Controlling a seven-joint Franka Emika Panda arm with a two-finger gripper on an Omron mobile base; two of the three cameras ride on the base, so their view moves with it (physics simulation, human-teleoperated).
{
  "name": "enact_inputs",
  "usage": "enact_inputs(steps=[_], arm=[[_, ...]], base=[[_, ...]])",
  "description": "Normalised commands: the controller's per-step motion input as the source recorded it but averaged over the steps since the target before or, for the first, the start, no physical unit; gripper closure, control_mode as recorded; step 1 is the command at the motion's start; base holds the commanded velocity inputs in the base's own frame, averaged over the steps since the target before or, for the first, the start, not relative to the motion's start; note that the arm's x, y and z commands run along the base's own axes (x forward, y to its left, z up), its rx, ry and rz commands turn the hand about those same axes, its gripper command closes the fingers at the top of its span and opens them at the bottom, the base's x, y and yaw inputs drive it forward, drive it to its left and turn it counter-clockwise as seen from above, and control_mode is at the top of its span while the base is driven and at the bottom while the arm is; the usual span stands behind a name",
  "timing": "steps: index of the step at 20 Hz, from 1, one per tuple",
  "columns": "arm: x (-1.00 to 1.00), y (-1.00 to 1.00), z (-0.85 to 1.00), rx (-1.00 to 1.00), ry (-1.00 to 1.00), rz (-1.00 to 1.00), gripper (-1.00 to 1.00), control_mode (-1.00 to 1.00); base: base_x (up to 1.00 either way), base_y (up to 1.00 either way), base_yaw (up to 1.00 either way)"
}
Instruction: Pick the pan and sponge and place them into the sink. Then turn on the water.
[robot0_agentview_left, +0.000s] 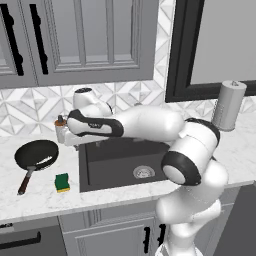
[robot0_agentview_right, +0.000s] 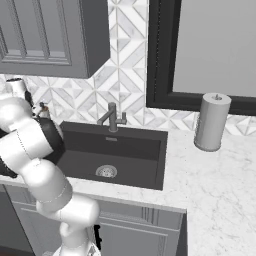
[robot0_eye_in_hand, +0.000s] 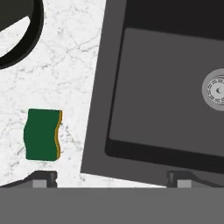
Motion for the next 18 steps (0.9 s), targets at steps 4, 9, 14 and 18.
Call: enact_inputs(steps=[4, 9, 14, 18], arm=[[0.08, 0.27, -0.18, -0.03, 0.0, 0.0, -1.0, -1.0], [0.0, 0.01, -0.01, -0.02, 0.0, 0.0, -1.0, -1.0], [0.0, 0.22, -0.23, 0.0, 0.0, 0.0, -1.0, -1.0], [0.0, 0.37, -0.17, 0.0, 0.0, 0.0, -1.0, -1.0]], base=[[0.0, 0.0, 0.0], [0.0, 0.0, 0.0], [0.0, 0.0, 0.0], [0.0, 0.0, 0.0]])
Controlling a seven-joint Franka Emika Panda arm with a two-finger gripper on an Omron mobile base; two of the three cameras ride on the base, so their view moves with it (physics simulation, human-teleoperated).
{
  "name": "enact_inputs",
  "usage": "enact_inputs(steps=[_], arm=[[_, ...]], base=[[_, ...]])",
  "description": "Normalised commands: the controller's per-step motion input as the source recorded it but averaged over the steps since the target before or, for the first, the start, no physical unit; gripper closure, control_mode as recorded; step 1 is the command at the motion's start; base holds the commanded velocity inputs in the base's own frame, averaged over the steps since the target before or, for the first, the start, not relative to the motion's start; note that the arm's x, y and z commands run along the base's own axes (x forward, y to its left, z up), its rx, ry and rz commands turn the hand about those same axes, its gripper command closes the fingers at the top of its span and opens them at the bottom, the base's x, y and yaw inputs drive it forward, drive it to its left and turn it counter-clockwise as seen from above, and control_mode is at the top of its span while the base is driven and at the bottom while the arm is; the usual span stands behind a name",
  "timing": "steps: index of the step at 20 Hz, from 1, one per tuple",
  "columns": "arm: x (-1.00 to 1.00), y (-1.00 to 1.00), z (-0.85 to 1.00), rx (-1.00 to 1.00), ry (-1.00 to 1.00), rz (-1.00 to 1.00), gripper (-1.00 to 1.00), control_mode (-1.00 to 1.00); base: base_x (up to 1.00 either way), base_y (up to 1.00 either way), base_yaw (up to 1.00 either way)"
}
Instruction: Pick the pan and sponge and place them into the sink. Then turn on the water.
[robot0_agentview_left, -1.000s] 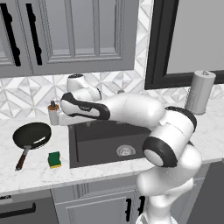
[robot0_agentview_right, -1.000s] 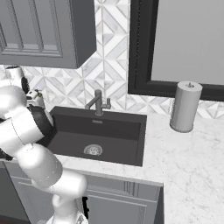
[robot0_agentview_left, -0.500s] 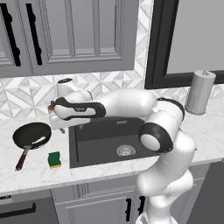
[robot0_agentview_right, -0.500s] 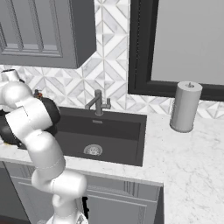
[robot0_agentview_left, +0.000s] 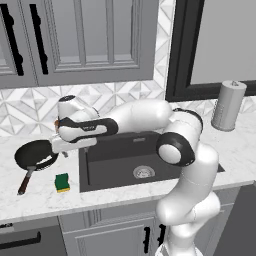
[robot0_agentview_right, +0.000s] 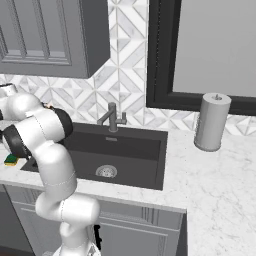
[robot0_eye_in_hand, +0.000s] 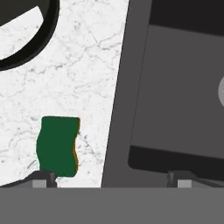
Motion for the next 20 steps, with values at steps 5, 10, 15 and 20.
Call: enact_inputs(steps=[5, 10, 15, 20], arm=[[0.0, 0.4, -0.09, -0.02, 0.01, 0.0, -1.0, -1.0], [0.0, 0.48, -0.13, -0.02, 0.0, 0.0, -1.0, -1.0], [0.0, 0.44, -0.15, 0.0, 0.0, 0.0, -1.0, -1.0], [0.0, 0.16, -0.06, 0.0, 0.0, 0.0, -1.0, -1.0]], base=[[0.0, 0.0, 0.0], [0.0, 0.0, 0.0], [0.0, 0.0, 0.0], [0.0, 0.0, 0.0]])
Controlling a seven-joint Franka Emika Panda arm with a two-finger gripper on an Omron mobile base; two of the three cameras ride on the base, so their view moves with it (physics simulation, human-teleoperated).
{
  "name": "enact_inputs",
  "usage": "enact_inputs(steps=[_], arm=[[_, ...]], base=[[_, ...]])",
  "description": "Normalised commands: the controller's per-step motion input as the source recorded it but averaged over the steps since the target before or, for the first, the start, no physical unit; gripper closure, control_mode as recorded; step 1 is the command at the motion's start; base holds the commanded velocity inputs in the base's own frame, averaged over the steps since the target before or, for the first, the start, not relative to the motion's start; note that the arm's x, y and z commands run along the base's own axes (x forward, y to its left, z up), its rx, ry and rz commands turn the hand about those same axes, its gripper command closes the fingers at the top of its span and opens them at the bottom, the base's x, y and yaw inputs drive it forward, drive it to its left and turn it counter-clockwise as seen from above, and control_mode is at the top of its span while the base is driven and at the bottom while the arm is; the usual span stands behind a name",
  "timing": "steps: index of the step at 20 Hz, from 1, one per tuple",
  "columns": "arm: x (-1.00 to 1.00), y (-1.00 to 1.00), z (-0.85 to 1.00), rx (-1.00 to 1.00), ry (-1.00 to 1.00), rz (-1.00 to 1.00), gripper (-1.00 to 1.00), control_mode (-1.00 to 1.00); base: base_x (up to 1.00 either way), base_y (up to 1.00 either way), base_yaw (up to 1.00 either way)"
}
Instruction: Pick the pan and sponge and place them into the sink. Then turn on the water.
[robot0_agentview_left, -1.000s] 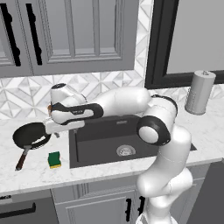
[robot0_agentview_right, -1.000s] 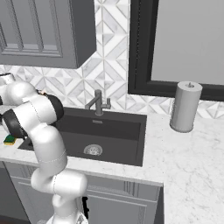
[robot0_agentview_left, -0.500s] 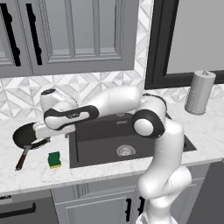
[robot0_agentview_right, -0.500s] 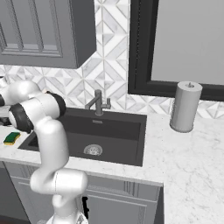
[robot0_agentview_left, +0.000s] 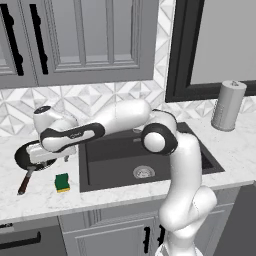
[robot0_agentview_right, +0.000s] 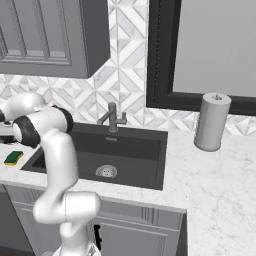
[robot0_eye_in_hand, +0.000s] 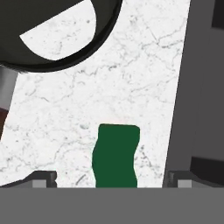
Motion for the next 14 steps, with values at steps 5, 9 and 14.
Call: enact_inputs(steps=[5, 9, 14], arm=[[0.0, 0.06, -0.04, -0.02, 0.0, 0.0, -1.0, -1.0], [0.0, 0.31, -0.12, 0.0, 0.0, 0.0, -1.0, -1.0], [0.0, 0.34, -0.03, 0.0, 0.01, 0.0, -1.0, -1.0]], base=[[0.0, 0.0, 0.0], [0.0, 0.0, 0.0], [0.0, 0.0, 0.0]])
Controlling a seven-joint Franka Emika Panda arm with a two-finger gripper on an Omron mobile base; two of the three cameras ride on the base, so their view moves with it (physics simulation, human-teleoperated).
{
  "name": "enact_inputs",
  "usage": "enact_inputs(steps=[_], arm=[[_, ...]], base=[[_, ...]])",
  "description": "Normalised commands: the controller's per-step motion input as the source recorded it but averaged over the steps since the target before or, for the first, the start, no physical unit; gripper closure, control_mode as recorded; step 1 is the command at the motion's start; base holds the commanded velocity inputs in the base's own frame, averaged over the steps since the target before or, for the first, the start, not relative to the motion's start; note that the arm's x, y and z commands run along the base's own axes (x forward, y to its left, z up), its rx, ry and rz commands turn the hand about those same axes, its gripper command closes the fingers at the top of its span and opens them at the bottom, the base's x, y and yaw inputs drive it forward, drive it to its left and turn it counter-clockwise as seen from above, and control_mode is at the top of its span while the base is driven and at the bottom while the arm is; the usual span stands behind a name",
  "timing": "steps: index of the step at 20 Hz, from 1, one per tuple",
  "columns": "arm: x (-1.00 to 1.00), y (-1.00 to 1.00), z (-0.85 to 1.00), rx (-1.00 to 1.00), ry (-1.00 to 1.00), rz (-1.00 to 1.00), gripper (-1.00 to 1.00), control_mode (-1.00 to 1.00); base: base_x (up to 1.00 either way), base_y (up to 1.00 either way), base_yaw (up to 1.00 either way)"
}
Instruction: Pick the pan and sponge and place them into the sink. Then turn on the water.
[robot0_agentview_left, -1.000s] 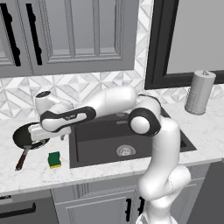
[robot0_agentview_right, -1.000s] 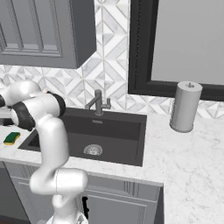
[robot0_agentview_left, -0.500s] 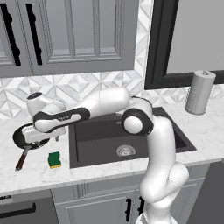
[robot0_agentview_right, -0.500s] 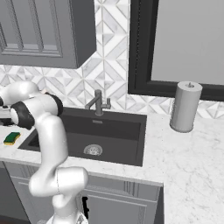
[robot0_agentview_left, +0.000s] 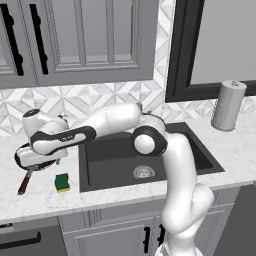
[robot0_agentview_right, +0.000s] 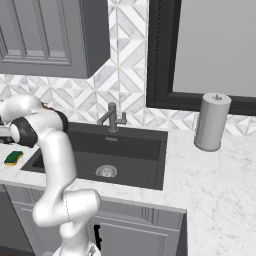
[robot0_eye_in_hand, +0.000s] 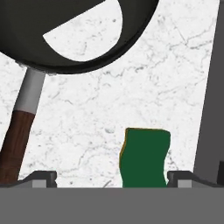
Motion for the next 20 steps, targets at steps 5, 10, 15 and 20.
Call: enact_inputs(steps=[5, 10, 15, 20], arm=[[0.0, 0.33, -0.03, -0.05, 0.02, 0.0, -1.0, -1.0], [0.0, 0.31, -0.07, -0.02, 0.0, 0.0, -1.0, -1.0], [0.0, 0.28, -0.11, -0.03, 0.0, 0.0, -1.0, -1.0], [0.0, 0.25, -0.19, -0.03, 0.0, 0.0, -1.0, -1.0]], base=[[0.0, 0.0, 0.0], [0.0, 0.0, 0.0], [0.0, 0.0, 0.0], [0.0, 0.0, 0.0]])
